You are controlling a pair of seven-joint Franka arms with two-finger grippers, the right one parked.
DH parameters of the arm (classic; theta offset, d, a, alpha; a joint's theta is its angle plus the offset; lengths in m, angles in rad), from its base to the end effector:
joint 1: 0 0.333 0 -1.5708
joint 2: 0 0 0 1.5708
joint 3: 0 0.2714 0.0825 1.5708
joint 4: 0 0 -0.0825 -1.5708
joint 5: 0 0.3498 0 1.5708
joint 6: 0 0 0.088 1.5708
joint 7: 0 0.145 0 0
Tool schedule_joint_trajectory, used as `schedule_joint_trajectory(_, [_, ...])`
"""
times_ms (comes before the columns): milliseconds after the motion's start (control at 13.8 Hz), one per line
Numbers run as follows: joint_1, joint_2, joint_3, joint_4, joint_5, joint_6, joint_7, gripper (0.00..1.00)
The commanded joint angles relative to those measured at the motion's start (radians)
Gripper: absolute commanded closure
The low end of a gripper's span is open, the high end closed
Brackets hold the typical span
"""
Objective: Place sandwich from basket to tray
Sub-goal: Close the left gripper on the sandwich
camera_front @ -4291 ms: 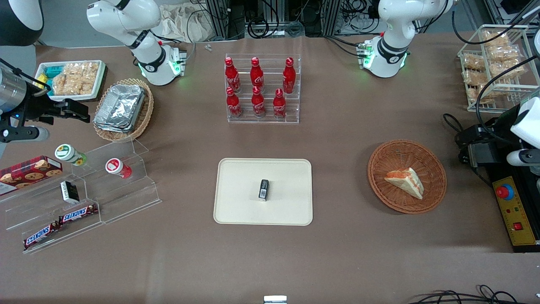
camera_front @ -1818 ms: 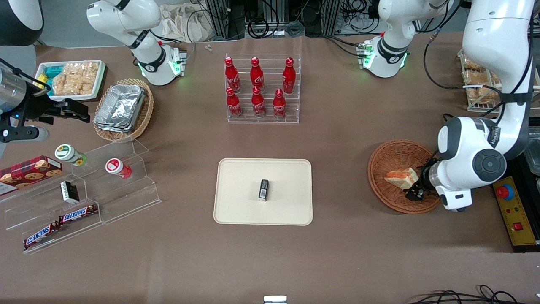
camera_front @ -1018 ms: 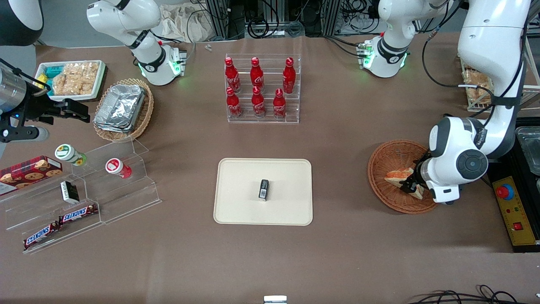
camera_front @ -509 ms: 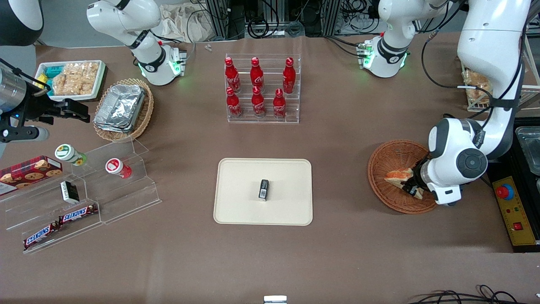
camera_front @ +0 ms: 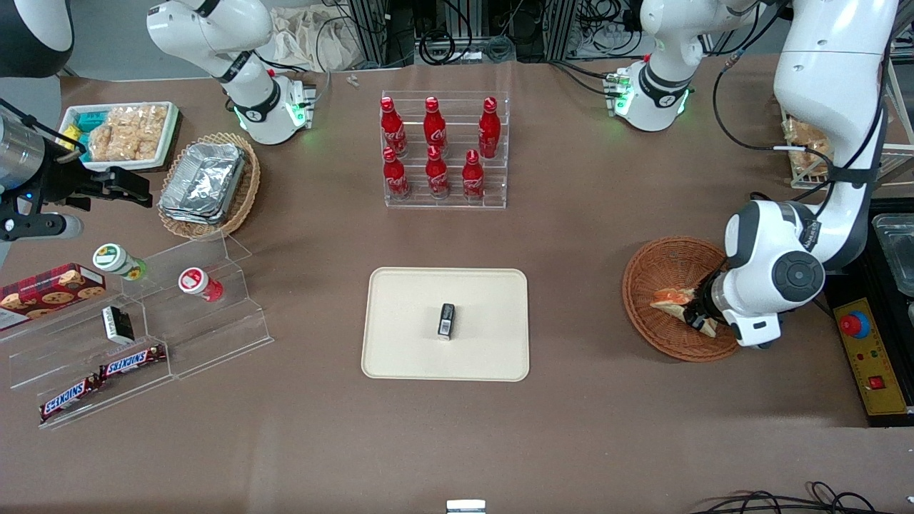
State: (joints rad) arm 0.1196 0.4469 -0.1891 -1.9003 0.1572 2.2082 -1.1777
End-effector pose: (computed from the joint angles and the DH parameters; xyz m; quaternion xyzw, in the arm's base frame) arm 0.5668 -0.0295 0.2042 -0.8710 -0.4868 0.0408 0.0525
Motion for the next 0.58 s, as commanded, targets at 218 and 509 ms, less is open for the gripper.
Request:
schedule_joint_trajectory(218, [0.009, -0.063, -0.009, 0.166, 0.012, -0.236, 0.076, 1.0])
schedule_joint_trajectory(509, [0.008, -0.063, -0.013, 0.401, -0.027, -0.474, 0.196, 1.0])
